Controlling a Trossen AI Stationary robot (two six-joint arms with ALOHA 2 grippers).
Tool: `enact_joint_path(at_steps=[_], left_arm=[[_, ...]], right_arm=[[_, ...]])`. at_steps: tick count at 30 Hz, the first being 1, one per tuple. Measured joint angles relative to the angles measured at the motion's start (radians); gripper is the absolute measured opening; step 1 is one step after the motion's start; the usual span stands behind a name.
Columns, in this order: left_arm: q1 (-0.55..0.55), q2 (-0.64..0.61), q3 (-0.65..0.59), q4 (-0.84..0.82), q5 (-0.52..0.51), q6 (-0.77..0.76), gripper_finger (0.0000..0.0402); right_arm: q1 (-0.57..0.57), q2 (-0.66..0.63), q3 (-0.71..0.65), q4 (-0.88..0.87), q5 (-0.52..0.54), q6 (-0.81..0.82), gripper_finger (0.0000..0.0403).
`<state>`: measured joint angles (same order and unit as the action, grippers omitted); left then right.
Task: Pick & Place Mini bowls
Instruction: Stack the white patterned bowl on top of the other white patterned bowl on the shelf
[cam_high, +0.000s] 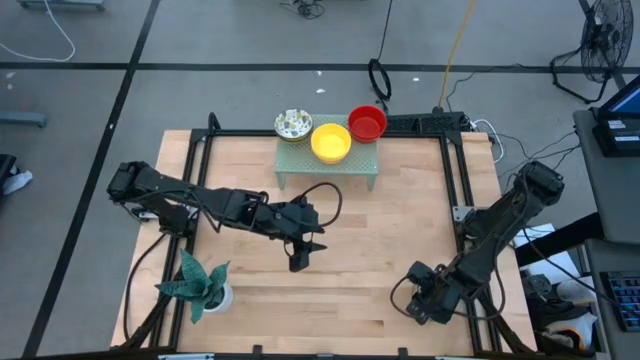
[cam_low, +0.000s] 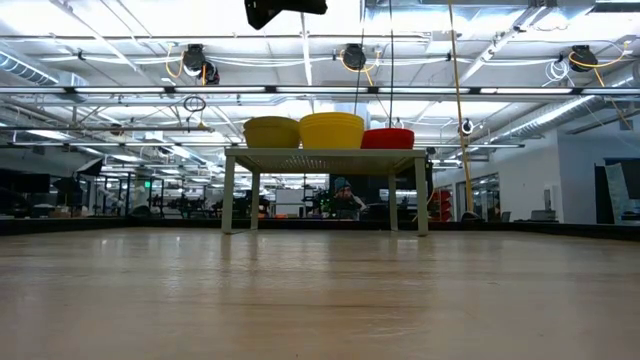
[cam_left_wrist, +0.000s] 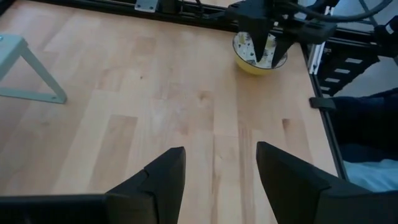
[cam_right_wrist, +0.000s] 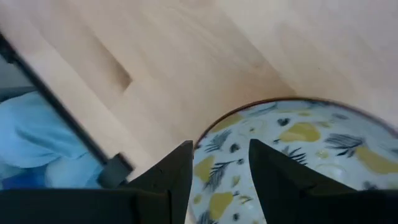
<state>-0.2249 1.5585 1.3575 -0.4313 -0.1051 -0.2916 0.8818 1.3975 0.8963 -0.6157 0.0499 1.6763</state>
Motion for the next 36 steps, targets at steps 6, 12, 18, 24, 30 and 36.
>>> enact_joint_path(at_steps=[6,12,18,24,30,36], left_arm=[[0.0,0.0,0.0,-0.001,-0.001,-0.001,0.02],[0.001,0.0,0.0,-0.002,-0.001,-0.001,0.02],[0.001,0.0,0.0,-0.003,-0.001,-0.001,0.02],[0.001,0.0,0.0,-0.006,-0.001,-0.001,0.02],[0.001,0.0,0.0,-0.009,-0.001,-0.001,0.02],[0.001,0.0,0.0,-0.014,-0.001,-0.001,0.02]], right_arm=[[-0.005,0.034,0.0,-0.002,0.001,-0.018,0.0144],[-0.005,0.053,0.0,0.002,-0.028,-0.046,0.0144],[-0.005,0.038,0.0,-0.003,-0.081,-0.061,0.0144],[-0.005,0.012,0.0,0.13,-0.077,-0.116,0.0144],[-0.005,0.011,0.0,0.215,-0.034,-0.133,0.0144],[-0.005,0.011,0.0,0.095,-0.02,-0.086,0.0144]])
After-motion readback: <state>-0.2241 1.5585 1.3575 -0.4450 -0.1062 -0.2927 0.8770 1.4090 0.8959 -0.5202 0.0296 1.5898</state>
